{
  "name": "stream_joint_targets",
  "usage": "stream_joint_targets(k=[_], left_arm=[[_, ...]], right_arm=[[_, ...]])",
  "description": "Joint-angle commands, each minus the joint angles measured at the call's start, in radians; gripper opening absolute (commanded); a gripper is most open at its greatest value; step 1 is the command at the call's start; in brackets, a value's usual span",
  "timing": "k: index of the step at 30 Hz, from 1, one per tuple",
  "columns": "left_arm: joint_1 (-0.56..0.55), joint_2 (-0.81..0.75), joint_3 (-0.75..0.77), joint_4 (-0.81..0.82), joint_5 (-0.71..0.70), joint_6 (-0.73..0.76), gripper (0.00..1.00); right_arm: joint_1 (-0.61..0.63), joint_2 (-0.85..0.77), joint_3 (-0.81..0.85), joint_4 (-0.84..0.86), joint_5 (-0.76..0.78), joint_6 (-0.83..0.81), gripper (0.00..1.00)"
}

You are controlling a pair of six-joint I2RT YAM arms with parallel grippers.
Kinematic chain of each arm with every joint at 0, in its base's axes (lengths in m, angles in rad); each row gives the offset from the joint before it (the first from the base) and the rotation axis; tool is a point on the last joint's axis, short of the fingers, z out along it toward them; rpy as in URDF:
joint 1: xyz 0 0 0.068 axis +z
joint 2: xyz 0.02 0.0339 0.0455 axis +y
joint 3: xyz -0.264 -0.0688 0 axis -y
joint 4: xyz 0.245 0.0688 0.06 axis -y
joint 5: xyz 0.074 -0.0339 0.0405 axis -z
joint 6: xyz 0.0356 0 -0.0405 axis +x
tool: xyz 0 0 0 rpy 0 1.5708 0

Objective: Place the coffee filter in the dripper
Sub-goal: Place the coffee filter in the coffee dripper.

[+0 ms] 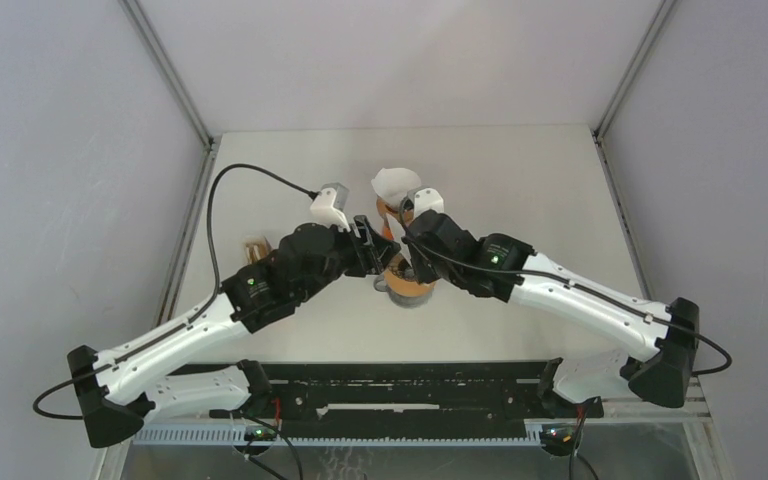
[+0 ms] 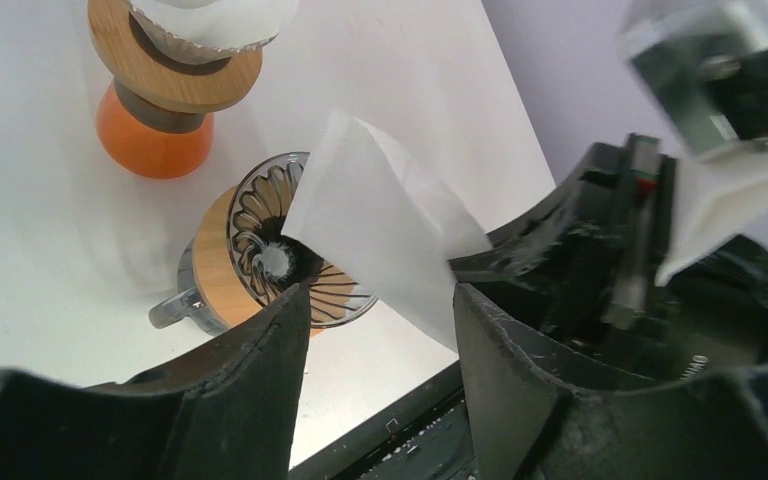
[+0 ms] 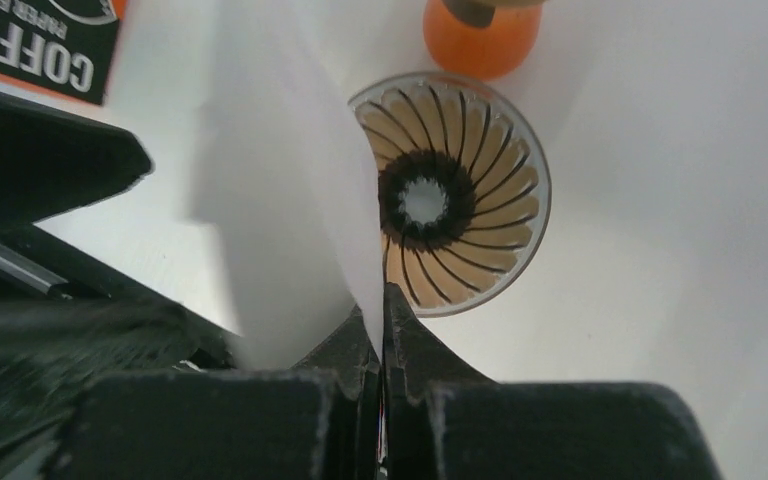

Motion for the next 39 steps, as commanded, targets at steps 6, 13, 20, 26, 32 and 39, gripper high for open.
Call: stream_joint_targets(k=[6,13,20,26,32,39], left_arm=[[-0.007,0.012,-0.001,0.015,0.004,-0.003,0.64],[-0.007,0.059,0.007,-0.003,-0.011,-0.013,0.65],[-0.007,0.071,0.008,0.042,0.007,-0.026,0.68],[-0.007,0.103,0.009,0.078,0.02,-0.05,0.7],[-0.007,0.134,-0.007,0.055,-0.024,-0.049,0.66],[-0.007,0.166,0.04,-0.069,-0.11,-0.001,0.59]], right_arm=[[-0.024,0.078,0.11,-0.156,-0.051,0.109,0.0],[-0.036,0.107,0.124,-0.176,-0.058,0.121,0.0],[-0.036,0.122,0.134,-0.177,-0.055,0.115,0.0],[-0.034,0.127,0.134,-0.169,-0.051,0.117,0.0],[-0.036,0.11,0.129,-0.171,-0.036,0.119,0.0],[-0.038,0.103,0.128,-0.175,-0.04,0.119,0.0]])
